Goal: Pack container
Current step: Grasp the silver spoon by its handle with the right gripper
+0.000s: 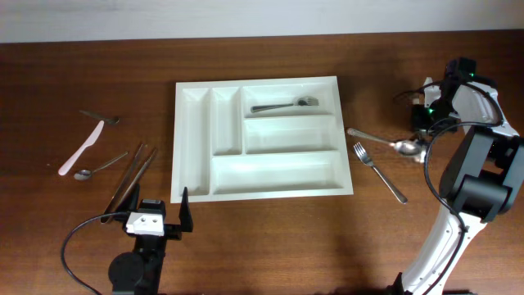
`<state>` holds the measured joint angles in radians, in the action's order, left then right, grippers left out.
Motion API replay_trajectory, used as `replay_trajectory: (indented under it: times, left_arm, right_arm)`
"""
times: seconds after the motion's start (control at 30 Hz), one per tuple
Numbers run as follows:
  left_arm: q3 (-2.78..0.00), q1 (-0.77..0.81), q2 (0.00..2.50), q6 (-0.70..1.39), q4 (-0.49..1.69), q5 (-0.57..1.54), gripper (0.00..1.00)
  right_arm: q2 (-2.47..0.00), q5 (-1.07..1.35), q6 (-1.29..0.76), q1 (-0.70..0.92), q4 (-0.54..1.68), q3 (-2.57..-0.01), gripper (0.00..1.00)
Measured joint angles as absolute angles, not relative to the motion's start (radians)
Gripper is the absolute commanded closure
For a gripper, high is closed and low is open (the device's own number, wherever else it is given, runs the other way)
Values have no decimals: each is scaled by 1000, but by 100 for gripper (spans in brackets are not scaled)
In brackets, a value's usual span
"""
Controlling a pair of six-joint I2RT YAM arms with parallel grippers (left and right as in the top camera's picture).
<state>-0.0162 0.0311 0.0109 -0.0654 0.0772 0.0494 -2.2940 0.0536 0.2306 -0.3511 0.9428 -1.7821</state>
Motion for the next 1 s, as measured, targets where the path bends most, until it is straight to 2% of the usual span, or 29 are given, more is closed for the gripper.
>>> replay_trajectory:
  times: [0.57, 0.9, 1.0]
  left_arm:
    - [-17, 31, 11, -65, 77, 50, 1]
    - [-17, 31, 11, -65, 77, 50, 1]
    - [-17, 31, 11, -65, 77, 49, 1]
  right_arm:
    - [-2296, 71, 183, -351, 931, -1797, 96]
    - [-2320, 181, 182, -350, 1139, -2177, 96]
    - [-2320, 237, 182, -345, 1171, -2209, 96]
